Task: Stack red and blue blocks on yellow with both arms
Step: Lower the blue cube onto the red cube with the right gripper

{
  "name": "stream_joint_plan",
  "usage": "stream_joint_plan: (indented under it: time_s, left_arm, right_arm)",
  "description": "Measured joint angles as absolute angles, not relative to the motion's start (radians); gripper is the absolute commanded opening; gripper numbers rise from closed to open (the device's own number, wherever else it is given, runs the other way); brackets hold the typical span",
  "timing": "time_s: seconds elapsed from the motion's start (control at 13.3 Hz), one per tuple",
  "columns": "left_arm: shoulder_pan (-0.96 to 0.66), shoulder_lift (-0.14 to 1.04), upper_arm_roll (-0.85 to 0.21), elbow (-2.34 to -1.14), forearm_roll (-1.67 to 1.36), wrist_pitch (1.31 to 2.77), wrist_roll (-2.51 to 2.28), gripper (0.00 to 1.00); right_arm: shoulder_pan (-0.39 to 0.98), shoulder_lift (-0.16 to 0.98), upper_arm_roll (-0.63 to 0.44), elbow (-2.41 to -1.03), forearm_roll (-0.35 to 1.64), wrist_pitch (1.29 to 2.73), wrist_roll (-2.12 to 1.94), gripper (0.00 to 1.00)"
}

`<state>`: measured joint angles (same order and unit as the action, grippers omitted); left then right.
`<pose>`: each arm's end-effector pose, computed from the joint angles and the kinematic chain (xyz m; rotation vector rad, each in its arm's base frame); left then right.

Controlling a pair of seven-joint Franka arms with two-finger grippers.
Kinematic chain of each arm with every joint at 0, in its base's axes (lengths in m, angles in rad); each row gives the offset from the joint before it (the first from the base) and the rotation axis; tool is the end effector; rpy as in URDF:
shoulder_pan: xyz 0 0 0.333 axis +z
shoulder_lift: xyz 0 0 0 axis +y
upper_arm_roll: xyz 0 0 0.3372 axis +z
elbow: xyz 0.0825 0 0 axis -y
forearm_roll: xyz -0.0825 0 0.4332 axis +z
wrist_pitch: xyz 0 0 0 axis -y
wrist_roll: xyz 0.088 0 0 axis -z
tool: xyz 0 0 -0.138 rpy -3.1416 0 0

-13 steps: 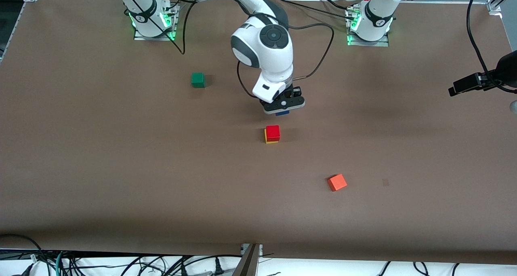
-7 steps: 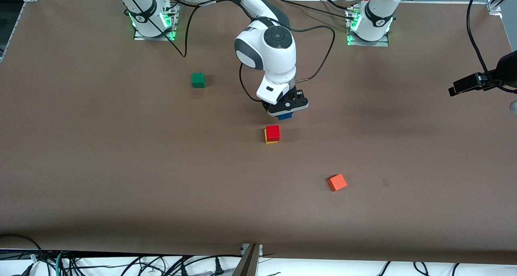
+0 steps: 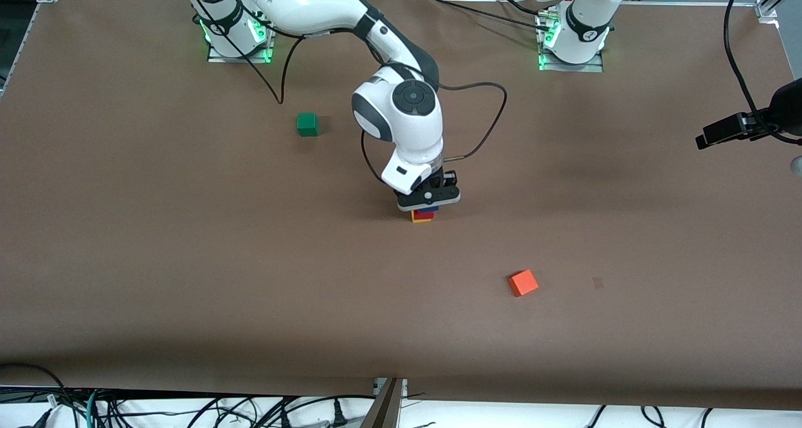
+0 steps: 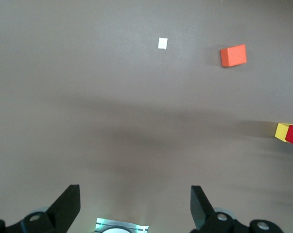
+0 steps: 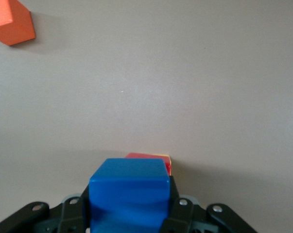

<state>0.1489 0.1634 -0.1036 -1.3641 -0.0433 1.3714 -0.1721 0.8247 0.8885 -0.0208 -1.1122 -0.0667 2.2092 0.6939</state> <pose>0.6301 0.0274 0.6042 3.0646 0.3264 -0.2450 0.5933 0.6179 0.2595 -3.0285 -0.2329 -0.3085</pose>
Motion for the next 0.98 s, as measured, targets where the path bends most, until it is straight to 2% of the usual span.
stream_joint_plan:
  time_s: [0.9,0.98]
  left_arm:
    - [0.149,0.163,-0.104,-1.364,-0.043,1.371,-0.172,1.00]
    - [0.149,0.163,-0.104,-1.364,-0.043,1.371,-0.172,1.00]
  right_arm:
    - [0.822,0.900,-0.021,-1.100,-0.067,2.170,0.667,0.12]
    - [0.822,0.900,-0.021,-1.100,-0.067,2.170,0.666,0.15]
